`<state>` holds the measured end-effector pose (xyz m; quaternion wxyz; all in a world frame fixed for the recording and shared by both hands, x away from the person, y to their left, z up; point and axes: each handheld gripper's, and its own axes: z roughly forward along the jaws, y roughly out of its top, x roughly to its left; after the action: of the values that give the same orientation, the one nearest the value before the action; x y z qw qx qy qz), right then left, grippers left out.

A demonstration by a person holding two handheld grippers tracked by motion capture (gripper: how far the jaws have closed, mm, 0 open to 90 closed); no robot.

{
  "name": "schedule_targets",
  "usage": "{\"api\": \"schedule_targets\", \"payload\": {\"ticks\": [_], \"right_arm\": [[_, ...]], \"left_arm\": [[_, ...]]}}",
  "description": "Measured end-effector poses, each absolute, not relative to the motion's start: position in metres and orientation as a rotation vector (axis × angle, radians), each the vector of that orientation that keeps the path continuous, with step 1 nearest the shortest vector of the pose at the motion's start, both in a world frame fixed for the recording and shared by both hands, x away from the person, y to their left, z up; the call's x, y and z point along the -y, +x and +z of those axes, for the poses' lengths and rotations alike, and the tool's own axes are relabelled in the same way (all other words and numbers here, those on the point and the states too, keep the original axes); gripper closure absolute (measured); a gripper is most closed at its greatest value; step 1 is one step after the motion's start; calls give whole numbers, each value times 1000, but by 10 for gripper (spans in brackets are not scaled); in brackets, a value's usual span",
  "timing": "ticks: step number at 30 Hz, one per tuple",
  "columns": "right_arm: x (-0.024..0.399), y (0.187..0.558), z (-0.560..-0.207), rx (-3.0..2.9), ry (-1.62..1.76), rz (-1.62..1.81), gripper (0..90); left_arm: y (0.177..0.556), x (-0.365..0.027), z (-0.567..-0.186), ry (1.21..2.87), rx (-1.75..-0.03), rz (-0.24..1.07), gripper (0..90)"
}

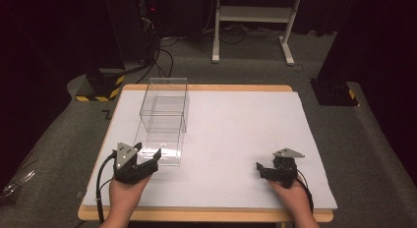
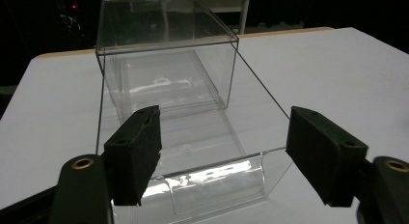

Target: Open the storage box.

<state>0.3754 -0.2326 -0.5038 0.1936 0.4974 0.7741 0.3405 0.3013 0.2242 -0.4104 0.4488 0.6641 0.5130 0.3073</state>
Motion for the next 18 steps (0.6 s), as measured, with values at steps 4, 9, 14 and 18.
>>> {"api": "schedule_targets", "payload": {"ticks": [4, 9, 14, 18], "right_arm": [[232, 375, -504, -2168, 1399, 956, 161], [232, 375, -504, -2169, 1396, 955, 162], [232, 375, -504, -2168, 1399, 955, 162], [232, 375, -504, -2170, 1399, 954, 162]], "left_arm": [[305, -232, -410, 1641, -1254, 758, 296], [310, -251, -412, 1621, -1282, 765, 292], [316, -278, -415, 1603, -1326, 789, 333], [319, -301, -421, 1581, -1382, 810, 357]]}}
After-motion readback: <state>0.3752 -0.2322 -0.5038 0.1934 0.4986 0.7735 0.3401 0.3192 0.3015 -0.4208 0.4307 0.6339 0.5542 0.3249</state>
